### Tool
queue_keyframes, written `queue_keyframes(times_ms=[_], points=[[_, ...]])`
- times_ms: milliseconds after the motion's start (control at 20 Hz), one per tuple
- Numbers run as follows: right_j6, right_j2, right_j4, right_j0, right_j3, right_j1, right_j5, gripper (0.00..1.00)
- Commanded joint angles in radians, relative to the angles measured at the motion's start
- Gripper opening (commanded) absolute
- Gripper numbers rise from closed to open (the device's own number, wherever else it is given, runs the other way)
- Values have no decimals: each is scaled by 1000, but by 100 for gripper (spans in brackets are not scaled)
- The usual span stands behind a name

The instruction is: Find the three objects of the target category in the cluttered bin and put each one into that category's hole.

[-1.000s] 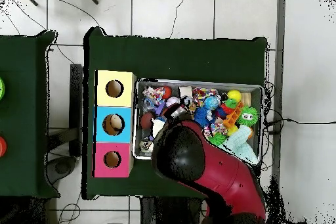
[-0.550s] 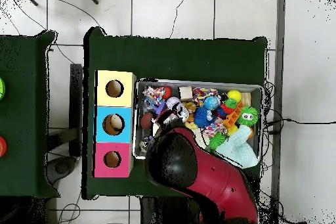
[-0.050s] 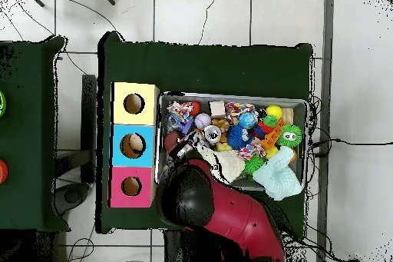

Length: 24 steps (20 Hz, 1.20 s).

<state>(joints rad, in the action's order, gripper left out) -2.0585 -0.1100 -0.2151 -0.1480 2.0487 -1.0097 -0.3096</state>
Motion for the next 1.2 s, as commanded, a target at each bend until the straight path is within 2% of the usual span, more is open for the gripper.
queue_keyframes(times_ms=[50, 300, 700, 850, 1200], points=[[-226, 58, -6, 107, 115, 62, 130, 0], [-298, -4, -68, 237, 92, 114, 175, 0], [-329, -80, -187, 389, 33, 156, 142, 0], [-323, -105, -214, 418, 17, 163, 128, 0], [-294, -74, -236, 392, 52, 172, 181, 0]])
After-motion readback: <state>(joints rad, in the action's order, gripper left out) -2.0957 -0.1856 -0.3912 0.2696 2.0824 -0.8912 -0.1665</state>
